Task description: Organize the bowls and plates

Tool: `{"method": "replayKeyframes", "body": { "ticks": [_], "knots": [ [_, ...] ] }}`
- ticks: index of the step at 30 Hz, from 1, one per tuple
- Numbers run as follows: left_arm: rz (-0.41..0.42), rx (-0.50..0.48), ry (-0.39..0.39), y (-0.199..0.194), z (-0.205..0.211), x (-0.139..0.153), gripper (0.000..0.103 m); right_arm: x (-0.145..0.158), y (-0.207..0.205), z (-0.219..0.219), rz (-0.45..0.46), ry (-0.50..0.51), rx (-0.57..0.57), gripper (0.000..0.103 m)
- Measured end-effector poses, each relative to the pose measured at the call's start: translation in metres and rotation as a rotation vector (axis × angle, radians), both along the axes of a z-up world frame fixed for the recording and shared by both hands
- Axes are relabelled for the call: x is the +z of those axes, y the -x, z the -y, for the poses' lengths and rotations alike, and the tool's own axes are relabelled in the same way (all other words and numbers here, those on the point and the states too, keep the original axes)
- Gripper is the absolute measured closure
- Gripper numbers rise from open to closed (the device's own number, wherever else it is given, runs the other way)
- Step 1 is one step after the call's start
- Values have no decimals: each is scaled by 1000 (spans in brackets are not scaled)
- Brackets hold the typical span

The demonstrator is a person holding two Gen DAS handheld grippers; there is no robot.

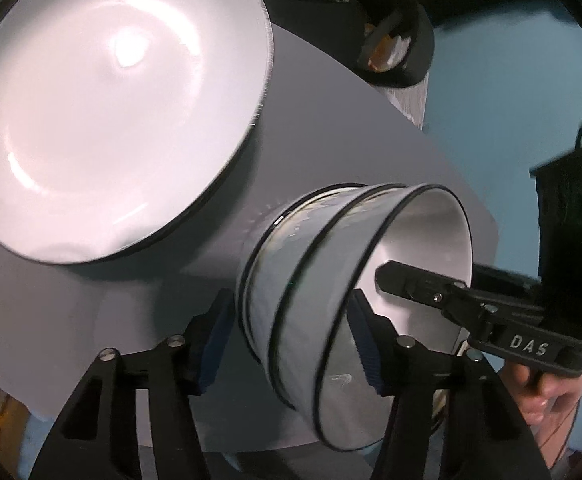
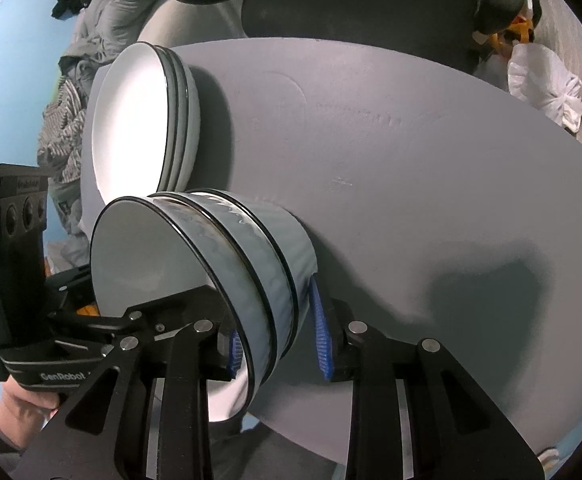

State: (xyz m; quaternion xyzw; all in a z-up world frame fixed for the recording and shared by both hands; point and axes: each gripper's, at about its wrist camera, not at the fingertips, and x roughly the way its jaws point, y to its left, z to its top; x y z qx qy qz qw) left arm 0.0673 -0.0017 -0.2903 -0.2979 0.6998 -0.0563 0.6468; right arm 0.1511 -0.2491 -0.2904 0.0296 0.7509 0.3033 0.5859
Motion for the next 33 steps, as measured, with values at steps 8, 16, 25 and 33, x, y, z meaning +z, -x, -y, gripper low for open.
{"method": "replayKeyframes", "body": {
  "ticks": [8,16,25,33],
  "knots": [
    [28,35,-16,20,-15,11,68,2,5,3,17,17,-25,83],
    [26,1,-3,20,-17,8,68,2,5,4,21,15,-24,83],
    [12,-29,-8,12,-15,14,68,4,6,2,24,26,-26,82],
    [40,-63,-48,8,2,18,72,9,13,-1,63,44,-23,83]
  ]
}}
